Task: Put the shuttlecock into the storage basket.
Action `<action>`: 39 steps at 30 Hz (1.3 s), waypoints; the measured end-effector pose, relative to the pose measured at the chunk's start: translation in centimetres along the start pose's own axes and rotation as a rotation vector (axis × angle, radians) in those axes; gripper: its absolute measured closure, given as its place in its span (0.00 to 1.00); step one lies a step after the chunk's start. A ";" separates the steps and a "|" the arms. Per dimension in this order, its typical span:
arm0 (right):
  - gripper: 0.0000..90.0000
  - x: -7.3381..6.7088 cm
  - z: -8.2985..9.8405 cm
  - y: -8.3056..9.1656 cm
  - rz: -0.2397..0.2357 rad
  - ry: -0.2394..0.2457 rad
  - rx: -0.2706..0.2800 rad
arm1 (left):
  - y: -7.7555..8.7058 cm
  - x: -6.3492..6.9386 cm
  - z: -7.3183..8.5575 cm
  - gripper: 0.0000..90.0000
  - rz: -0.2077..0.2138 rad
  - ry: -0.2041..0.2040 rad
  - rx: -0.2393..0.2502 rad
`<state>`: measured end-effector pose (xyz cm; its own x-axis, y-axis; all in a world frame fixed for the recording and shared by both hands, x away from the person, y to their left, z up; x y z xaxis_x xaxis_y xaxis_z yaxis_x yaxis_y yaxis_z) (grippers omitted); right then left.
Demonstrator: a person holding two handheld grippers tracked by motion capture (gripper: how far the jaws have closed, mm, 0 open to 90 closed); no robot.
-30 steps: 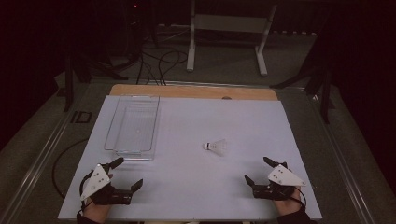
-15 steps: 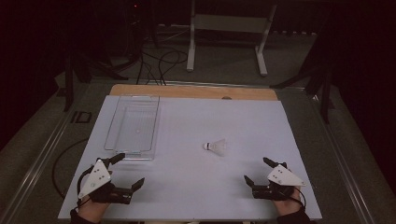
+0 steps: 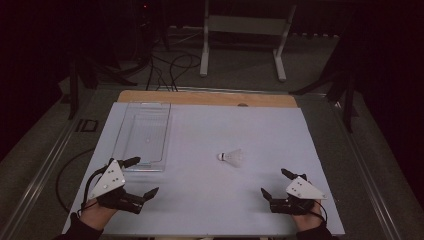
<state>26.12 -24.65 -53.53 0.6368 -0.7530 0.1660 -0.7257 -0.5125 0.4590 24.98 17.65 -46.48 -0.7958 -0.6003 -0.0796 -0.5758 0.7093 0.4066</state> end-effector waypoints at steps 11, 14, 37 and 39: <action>0.09 -0.1 0.0 0.0 -0.010 0.005 0.002 | -1.9 0.3 -1.7 0.00 0.077 -0.053 -0.049; 0.09 -0.1 0.0 0.0 -0.012 0.003 0.002 | -2.3 0.4 -2.0 0.00 0.093 -0.072 -0.063; 0.09 -0.3 0.0 0.0 -0.032 0.002 0.005 | -7.0 1.9 -3.1 0.00 0.276 -0.239 -0.215; 0.09 -0.3 0.0 0.0 -0.031 0.002 0.003 | -7.3 2.1 -3.2 0.00 0.286 -0.263 -0.216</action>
<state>25.96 -24.40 -53.55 0.6594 -0.7360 0.1532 -0.7064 -0.5369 0.4611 28.13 10.03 -46.68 -0.9540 -0.2572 -0.1539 -0.2956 0.7232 0.6242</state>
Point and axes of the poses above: each handheld gripper's, and its own axes: y roughly backward along the jaws, z roughly out of its underside, x roughly to its right, the point moved 6 cm from there along -y, roughly forward along the jaws
